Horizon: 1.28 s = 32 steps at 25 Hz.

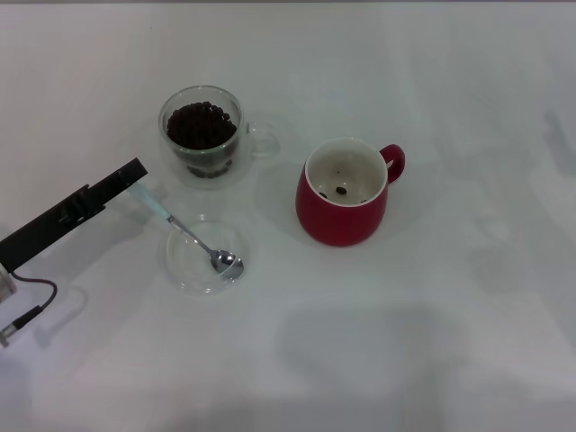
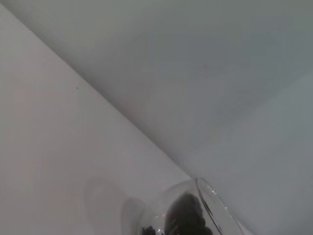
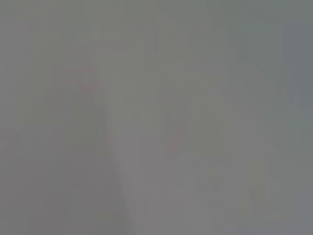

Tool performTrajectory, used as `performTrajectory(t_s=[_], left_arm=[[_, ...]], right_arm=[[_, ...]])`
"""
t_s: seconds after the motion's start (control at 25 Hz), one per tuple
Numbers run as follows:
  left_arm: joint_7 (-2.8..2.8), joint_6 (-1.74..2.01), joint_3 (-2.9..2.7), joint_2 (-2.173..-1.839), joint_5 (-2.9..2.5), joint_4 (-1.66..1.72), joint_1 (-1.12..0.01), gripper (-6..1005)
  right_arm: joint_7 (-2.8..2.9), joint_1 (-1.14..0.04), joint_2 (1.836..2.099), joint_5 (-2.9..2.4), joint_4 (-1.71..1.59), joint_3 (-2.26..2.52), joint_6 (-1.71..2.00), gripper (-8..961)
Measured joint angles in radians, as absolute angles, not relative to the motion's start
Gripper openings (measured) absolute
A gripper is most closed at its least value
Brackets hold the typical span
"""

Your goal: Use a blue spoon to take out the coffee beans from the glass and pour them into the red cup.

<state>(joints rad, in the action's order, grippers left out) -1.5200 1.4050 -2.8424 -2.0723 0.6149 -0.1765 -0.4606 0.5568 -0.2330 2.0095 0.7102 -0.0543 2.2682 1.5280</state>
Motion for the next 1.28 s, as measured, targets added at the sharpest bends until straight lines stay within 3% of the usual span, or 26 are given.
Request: performTrajectory(t_s=[0.2,0.28,0.52,0.92,1.28], left_arm=[[-1.485,1.405,-2.838,-2.071,0.619,-0.181,-0.456,345],[-1.466,1.408,-2.834,-2.07,0.632,-0.182,-0.45,488],[-1.449,1.41,-2.834,-2.066,0.694,-0.209,-0.43,643],[-1.274,1.418,-2.833,-2.059,0.936,-0.24,-0.379,847],[-0.872,1.396,-2.833,-2.077,1.137,-0.184,-0.354,897]], right_arm=[[0.557,-0.232,2.009,0.71,-0.064,2.27,1.529,634],[0.557,-0.232,2.01,0.71,-0.066,2.271,1.529,634],[0.557,-0.232,2.01,0.709,-0.067,2.271,1.529,633],[0.555,-0.238,2.01,0.707,-0.066,2.271,1.519,633],[0.531,-0.238,2.01,0.707,-0.059,2.272,1.488,633]])
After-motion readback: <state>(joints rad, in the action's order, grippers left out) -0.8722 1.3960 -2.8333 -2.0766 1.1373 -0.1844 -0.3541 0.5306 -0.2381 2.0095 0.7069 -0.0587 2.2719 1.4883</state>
